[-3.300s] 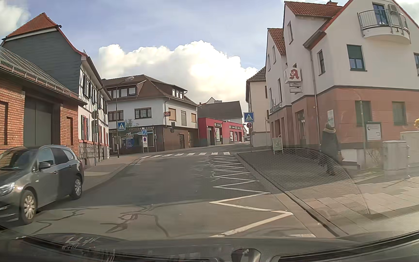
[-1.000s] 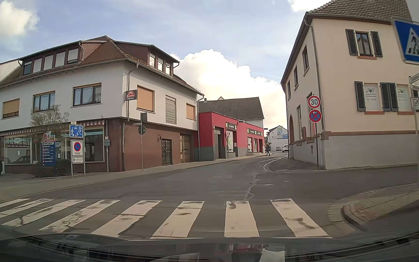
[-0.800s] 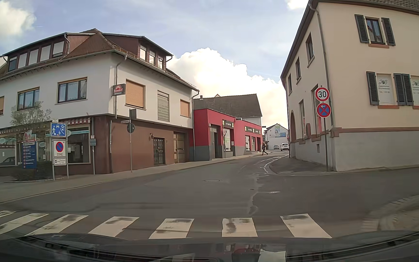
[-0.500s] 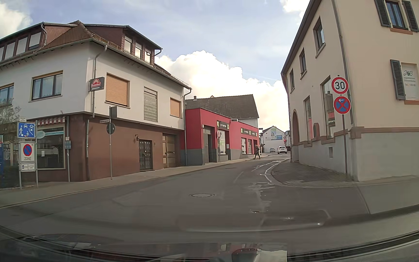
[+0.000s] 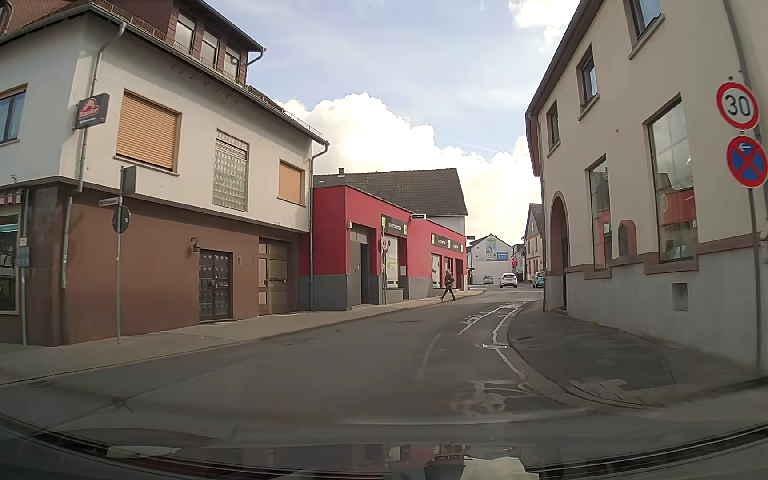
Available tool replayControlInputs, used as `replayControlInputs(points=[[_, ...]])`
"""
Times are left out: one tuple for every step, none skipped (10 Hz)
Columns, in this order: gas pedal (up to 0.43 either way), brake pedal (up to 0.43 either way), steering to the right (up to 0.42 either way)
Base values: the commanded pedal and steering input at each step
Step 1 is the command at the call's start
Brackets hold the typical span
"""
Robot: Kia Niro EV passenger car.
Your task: Follow the waypoints while adhering to traffic rules and regulations
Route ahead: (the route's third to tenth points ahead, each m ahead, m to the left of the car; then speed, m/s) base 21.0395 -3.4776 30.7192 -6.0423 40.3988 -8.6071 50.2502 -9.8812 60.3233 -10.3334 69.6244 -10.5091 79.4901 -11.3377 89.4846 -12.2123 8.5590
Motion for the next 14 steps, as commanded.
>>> replayControlInputs(points=[[0.169, 0.0, 0.023], [0.169, 0.0, 0.027], [0.177, 0.0, 0.036], [0.169, 0.0, 0.041], [0.169, 0.0, 0.045], [0.169, 0.0, 0.045], [0.169, 0.0, 0.049], [0.169, 0.0, 0.055], [0.169, 0.0, 0.059], [0.169, 0.0, 0.064], [0.169, 0.0, 0.066], [0.169, 0.0, 0.069], [0.189, 0.0, 0.074], [0.189, 0.0, 0.074]])
